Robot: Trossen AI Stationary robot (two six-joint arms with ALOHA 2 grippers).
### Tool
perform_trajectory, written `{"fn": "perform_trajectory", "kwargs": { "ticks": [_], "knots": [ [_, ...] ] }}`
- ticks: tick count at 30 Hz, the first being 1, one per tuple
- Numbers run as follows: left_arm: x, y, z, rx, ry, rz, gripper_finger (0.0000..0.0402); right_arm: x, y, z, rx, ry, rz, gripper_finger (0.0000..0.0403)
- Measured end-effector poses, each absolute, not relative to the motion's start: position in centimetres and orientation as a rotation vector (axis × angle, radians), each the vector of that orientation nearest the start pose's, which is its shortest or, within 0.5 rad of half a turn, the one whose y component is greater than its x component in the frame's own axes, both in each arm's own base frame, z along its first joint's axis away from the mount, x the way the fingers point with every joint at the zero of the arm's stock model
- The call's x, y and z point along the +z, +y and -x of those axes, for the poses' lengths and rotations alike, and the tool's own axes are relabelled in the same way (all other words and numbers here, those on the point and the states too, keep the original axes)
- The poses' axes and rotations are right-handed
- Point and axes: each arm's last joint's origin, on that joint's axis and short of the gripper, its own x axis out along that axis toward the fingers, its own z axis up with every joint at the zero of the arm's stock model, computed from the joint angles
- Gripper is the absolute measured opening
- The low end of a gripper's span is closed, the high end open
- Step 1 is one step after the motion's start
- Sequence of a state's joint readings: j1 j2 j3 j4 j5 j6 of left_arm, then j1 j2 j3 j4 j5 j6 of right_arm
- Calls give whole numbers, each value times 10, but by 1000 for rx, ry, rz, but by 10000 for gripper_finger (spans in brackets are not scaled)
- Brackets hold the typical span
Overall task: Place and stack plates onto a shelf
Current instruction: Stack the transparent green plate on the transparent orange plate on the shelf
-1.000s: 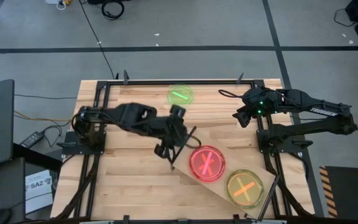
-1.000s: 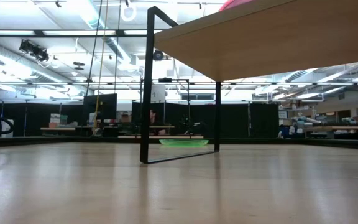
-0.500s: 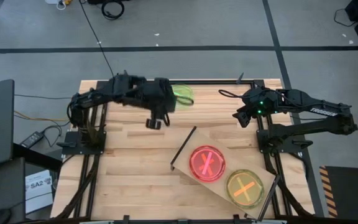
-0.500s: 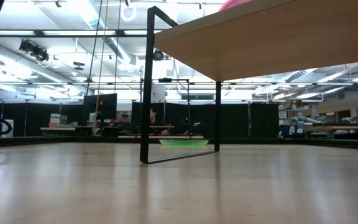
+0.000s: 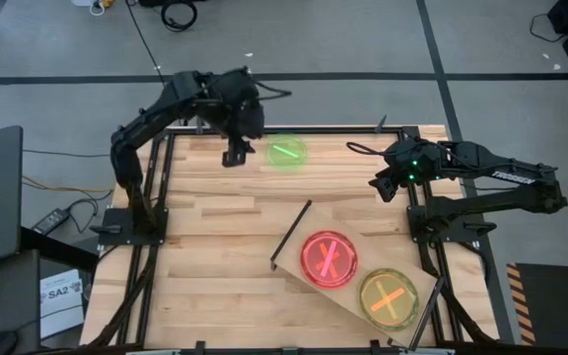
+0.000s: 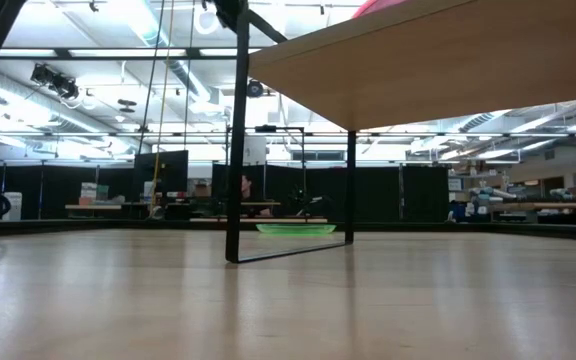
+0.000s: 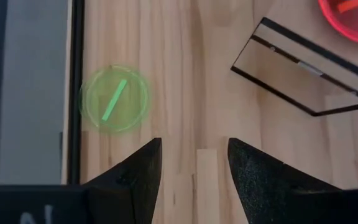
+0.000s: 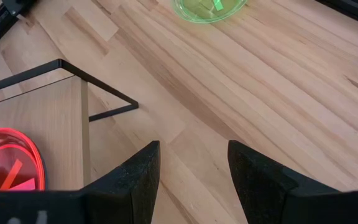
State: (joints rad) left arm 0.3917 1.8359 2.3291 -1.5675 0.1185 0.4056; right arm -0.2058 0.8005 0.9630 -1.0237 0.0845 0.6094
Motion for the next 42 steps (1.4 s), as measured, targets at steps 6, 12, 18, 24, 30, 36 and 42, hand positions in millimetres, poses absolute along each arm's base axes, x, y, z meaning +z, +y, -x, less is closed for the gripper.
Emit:
{"fn": "perform_trajectory", "kwargs": {
  "ticks": [6,12,18,24,30,36,42],
  "knots": [
    [423,140,-294,-64,1079,24,190,319,-29,-128,-527,754,-619,194],
    [366,147,-268,-101,1156,109,190,319,-29,-128,-528,753,-619,194],
    [311,146,-211,43,1041,115,190,318,-30,-129,-528,754,-619,194],
    [274,147,-184,250,824,67,190,318,-30,-131,-529,758,-619,194],
    [234,149,-192,303,648,-33,190,318,-30,-133,-525,743,-619,194],
    [205,147,-212,265,504,-236,190,322,-31,-138,-509,683,-621,194],
    [189,153,-240,258,462,-316,190,328,-32,-143,-488,607,-621,194]
  ]
}}
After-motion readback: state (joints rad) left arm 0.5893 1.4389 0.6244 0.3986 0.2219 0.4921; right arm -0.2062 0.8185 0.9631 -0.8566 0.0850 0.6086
